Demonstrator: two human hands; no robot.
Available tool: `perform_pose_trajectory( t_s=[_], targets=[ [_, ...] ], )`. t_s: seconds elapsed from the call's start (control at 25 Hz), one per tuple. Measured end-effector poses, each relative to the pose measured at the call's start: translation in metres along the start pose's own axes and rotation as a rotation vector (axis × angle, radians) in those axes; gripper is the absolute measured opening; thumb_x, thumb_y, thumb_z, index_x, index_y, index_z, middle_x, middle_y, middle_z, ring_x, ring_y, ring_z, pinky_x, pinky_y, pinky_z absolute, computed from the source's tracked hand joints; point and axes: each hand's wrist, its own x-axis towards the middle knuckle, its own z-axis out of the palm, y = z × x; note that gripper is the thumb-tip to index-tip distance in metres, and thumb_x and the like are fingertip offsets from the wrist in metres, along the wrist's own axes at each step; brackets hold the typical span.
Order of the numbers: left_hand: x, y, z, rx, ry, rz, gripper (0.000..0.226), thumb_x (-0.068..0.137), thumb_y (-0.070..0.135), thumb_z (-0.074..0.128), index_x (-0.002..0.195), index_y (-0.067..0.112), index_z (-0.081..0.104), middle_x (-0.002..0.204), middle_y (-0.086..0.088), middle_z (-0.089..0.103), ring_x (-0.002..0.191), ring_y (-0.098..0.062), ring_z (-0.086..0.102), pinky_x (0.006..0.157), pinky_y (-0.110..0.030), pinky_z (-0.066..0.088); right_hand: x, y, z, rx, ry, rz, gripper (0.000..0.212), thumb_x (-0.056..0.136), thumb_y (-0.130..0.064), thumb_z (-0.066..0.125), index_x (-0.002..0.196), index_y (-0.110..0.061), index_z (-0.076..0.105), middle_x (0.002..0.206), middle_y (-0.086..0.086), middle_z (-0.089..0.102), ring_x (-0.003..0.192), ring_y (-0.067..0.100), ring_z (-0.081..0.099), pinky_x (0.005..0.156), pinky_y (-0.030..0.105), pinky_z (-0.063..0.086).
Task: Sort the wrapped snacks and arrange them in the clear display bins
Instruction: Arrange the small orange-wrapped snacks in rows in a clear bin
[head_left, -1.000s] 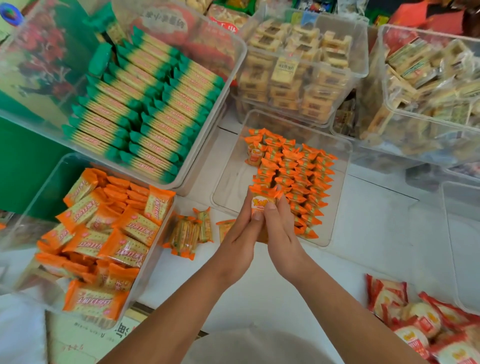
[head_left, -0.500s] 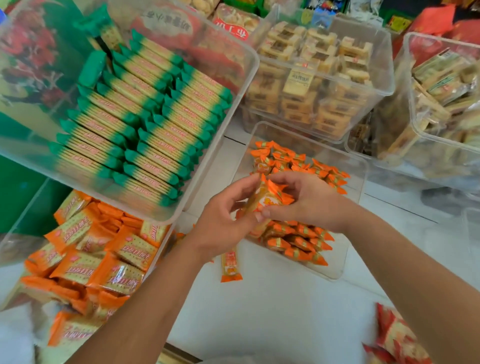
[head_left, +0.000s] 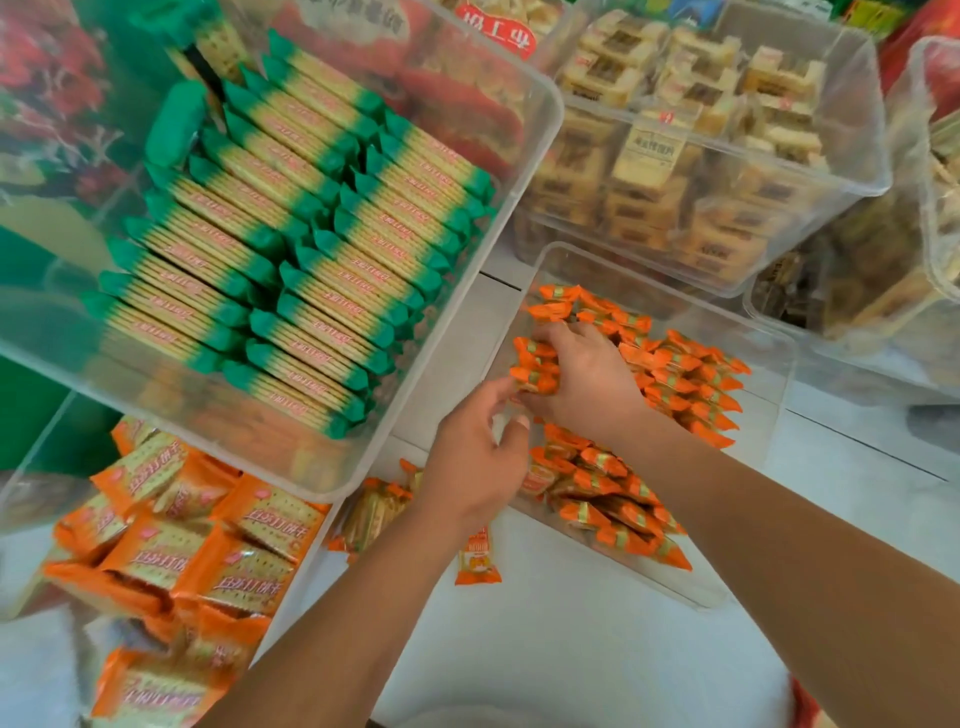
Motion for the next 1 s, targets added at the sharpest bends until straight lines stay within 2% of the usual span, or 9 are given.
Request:
perform_pose_trajectory(
  t_s=[0.12, 0.24, 0.4, 0.52, 0.64, 0.72, 0.76, 0.88, 1.0],
  targets=[
    [0.004, -0.003, 0.008, 0.020, -0.051, -0.068, 0.043, 0.103, 0.022, 0.056, 0.146, 0.028, 0.053, 0.142, 0.016, 0.056, 0.133, -0.003, 0.051, 0.115, -0.029, 0.041, 0.004, 0.005, 0.012, -0.308, 0.109, 0.020, 0.074, 0.067, -0.057, 0.084, 0.128, -0.020, 0.063, 0.130, 0.009, 0.052, 0.123, 0.036, 0.044, 0.098, 0.051, 0.040],
    [-0.006, 0.000, 0.000, -0.025, -0.017, -0.041, 0.037, 0.102, 0.019, 0.058, 0.135, 0.033, 0.060, 0.128, 0.020, 0.064, 0.114, 0.007, 0.060, 0.096, -0.011, 0.048, 0.005, 0.006, 0.007, -0.330, 0.110, 0.064, 0.077, 0.068, -0.064, 0.081, 0.131, -0.024, 0.062, 0.126, 0.008, 0.050, 0.121, 0.036, 0.045, 0.096, 0.050, 0.037],
    [-0.052, -0.025, -0.027, -0.084, 0.160, 0.005, 0.020, 0.100, 0.023, 0.064, 0.116, 0.034, 0.069, 0.102, 0.013, 0.073, 0.094, -0.010, 0.070, 0.078, -0.032, 0.060, -0.031, -0.006, -0.017, 0.022, 0.282, -0.016, 0.049, 0.080, -0.048, 0.078, 0.118, -0.019, 0.071, 0.113, 0.003, 0.063, 0.110, 0.032, 0.060, 0.090, 0.046, 0.051],
    [-0.098, -0.067, -0.037, -0.002, 0.227, 0.017, 0.021, 0.097, 0.016, 0.065, 0.106, 0.034, 0.071, 0.099, 0.015, 0.073, 0.093, -0.012, 0.069, 0.077, -0.033, 0.058, -0.096, -0.053, -0.012, 0.332, 0.390, -0.146, 0.015, 0.094, -0.032, 0.069, 0.100, -0.019, 0.073, 0.094, -0.004, 0.068, 0.089, 0.021, 0.067, 0.076, 0.037, 0.055],
    [-0.125, -0.119, -0.045, 0.452, 0.306, 0.086, 0.033, 0.089, 0.020, 0.065, 0.122, 0.021, 0.068, 0.137, -0.002, 0.063, 0.126, -0.023, 0.058, 0.097, -0.040, 0.055, -0.173, -0.089, 0.043, 0.414, 0.174, -0.264, 0.016, 0.098, -0.033, 0.063, 0.098, -0.021, 0.073, 0.097, -0.006, 0.069, 0.091, 0.019, 0.067, 0.073, 0.041, 0.057],
    [-0.123, -0.139, -0.050, 0.617, 0.239, 0.064, 0.057, 0.087, 0.021, 0.068, 0.141, 0.016, 0.053, 0.158, -0.014, 0.041, 0.144, -0.035, 0.042, 0.108, -0.048, 0.046, -0.200, -0.088, 0.090, 0.248, -0.010, -0.233, 0.036, 0.099, -0.047, 0.055, 0.120, -0.021, 0.069, 0.127, 0.002, 0.064, 0.121, 0.024, 0.062, 0.083, 0.045, 0.060],
    [-0.118, -0.143, -0.051, 0.671, 0.188, 0.026, 0.066, 0.087, 0.022, 0.068, 0.148, 0.017, 0.044, 0.164, -0.014, 0.031, 0.148, -0.038, 0.035, 0.112, -0.050, 0.042, -0.202, -0.085, 0.108, 0.147, -0.139, -0.157, 0.053, 0.098, -0.056, 0.047, 0.137, -0.022, 0.059, 0.148, 0.009, 0.051, 0.140, 0.030, 0.047, 0.099, 0.049, 0.056],
    [-0.103, -0.151, -0.048, 0.819, 0.062, -0.052, 0.079, 0.093, 0.032, 0.062, 0.161, 0.025, 0.020, 0.170, -0.012, 0.013, 0.152, -0.040, 0.025, 0.118, -0.054, 0.035, -0.189, -0.080, 0.128, 0.016, -0.407, 0.067, 0.075, 0.099, -0.065, 0.028, 0.163, -0.029, 0.013, 0.173, 0.007, -0.005, 0.159, 0.032, -0.007, 0.129, 0.047, 0.012],
    [-0.102, -0.158, -0.039, 0.860, 0.038, -0.044, 0.070, 0.097, 0.032, 0.057, 0.159, 0.031, 0.023, 0.165, -0.010, 0.020, 0.144, -0.039, 0.034, 0.110, -0.053, 0.042, -0.189, -0.071, 0.133, 0.092, -0.365, 0.096, 0.067, 0.103, -0.057, 0.036, 0.162, -0.032, 0.019, 0.172, 0.006, 0.004, 0.158, 0.031, 0.003, 0.126, 0.050, 0.023]
  ],
)
